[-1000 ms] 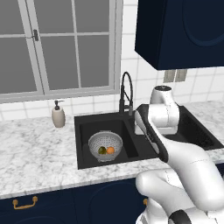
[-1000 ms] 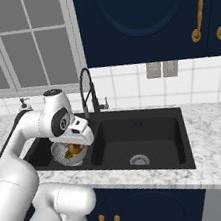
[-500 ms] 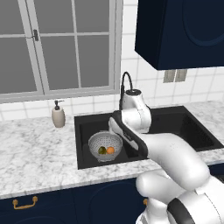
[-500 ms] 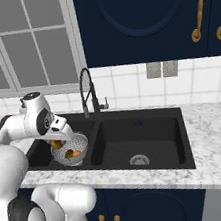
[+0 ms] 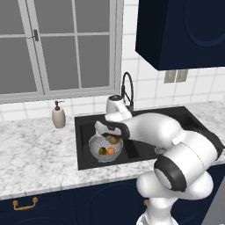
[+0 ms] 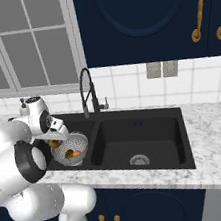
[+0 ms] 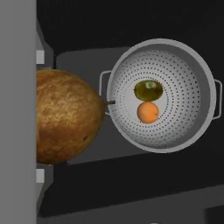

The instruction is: Put the colander in the sink, put the pear, kiwi, tangerine in the colander, and turn on the sink faucet and pour water over the colander.

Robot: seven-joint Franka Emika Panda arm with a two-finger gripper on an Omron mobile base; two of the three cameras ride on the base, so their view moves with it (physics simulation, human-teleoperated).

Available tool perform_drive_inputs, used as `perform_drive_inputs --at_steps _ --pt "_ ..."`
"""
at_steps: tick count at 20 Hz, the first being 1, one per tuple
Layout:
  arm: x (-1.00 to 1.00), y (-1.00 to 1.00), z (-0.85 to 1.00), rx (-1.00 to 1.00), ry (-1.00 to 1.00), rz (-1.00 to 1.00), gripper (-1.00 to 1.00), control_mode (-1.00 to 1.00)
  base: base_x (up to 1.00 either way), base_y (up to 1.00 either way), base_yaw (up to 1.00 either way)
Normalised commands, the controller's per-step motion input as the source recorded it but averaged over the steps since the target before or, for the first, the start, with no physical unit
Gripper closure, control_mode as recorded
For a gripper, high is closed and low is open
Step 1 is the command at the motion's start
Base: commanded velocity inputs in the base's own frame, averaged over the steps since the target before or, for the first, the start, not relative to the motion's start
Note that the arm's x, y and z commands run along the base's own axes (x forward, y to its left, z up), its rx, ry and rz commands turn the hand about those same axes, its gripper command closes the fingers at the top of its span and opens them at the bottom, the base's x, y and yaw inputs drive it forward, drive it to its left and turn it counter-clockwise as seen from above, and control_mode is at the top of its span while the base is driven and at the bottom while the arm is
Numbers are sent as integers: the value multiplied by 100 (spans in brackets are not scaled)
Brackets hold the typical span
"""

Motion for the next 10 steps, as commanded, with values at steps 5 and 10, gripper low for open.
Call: perform_drive_inputs --at_steps 5,10 --pt "48 6 -51 1 7 0 100 -100 0 0 0" --pt "44 3 -48 0 1 0 100 -100 0 0 0"
